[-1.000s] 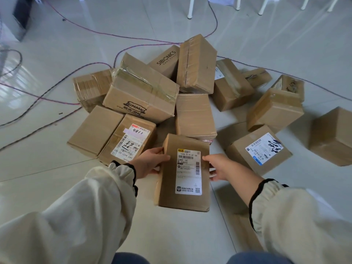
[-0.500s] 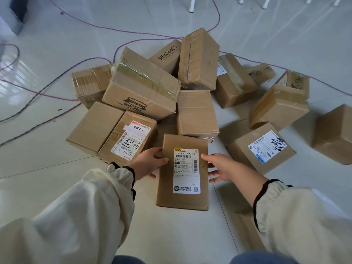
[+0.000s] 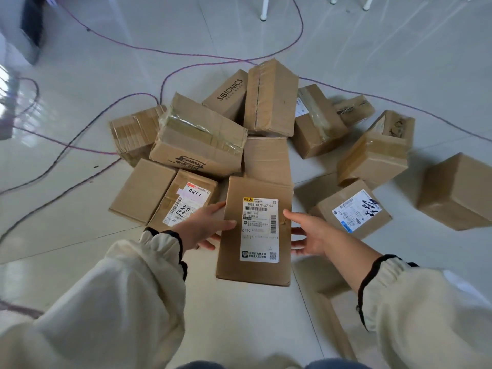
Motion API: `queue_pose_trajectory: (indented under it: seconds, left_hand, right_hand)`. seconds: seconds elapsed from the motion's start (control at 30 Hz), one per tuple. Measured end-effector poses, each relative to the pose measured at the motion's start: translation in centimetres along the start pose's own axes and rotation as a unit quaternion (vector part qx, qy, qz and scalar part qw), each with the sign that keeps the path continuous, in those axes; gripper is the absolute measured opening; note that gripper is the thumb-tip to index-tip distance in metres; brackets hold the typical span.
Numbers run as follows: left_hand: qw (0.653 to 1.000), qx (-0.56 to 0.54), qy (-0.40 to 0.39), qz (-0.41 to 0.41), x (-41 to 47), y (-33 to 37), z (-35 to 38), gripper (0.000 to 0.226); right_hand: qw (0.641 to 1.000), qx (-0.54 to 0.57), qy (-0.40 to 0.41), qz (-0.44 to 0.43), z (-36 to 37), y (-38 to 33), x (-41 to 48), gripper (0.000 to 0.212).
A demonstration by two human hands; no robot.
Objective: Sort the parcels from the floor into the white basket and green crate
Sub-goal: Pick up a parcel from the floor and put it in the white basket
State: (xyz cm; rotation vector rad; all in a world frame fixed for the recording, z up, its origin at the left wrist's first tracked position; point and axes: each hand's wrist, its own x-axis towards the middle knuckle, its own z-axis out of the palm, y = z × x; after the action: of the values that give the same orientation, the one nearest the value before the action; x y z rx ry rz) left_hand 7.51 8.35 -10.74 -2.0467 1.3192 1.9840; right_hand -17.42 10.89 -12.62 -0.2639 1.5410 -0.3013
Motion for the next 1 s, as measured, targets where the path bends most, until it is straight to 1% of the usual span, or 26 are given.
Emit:
queue_pose_trajectory:
  seconds: [0.23, 0.57, 0.67, 0.8, 0.83, 0.93, 1.0]
  left_hand:
    - [0.999, 0.025, -0.001, 0.03, -12.9, 11.8, -2.7, 0.076]
    - [0.997, 0.042, -0.009, 0.072, -33.8, 26.6, -4.9, 0.073]
    - [0.995, 0.048, -0.008, 0.082, -40.2, 30.8, -4.7, 0.074]
    - [0.987, 0.091, -0.013, 0.13, -47.6, 36.2, -3.7, 0.072]
    - [0.984, 0.098, -0.013, 0.147, -49.0, 37.6, -3.3, 0.072]
    - [0.974, 0.117, -0.027, 0.189, -52.2, 41.8, -1.8, 0.067]
    - [0.967, 0.129, -0.039, 0.218, -53.7, 44.3, -0.6, 0.062]
  right_hand:
    - [1.0, -0.002, 0.006, -0.03, -2.4, -7.1, -15.9, 0.035]
    - [0.997, 0.026, 0.02, -0.076, -4.9, -14.4, -40.5, 0.031]
    - [0.995, 0.036, 0.028, -0.087, -5.8, -15.8, -48.0, 0.037]
    - [0.99, 0.076, 0.049, -0.109, -7.9, -16.8, -57.2, 0.046]
    - [0.987, 0.092, 0.056, -0.119, -8.6, -17.1, -59.3, 0.045]
    - [0.978, 0.123, 0.08, -0.151, -10.9, -17.5, -64.9, 0.028]
    - [0.969, 0.145, 0.103, -0.172, -12.5, -17.1, -68.3, 0.023]
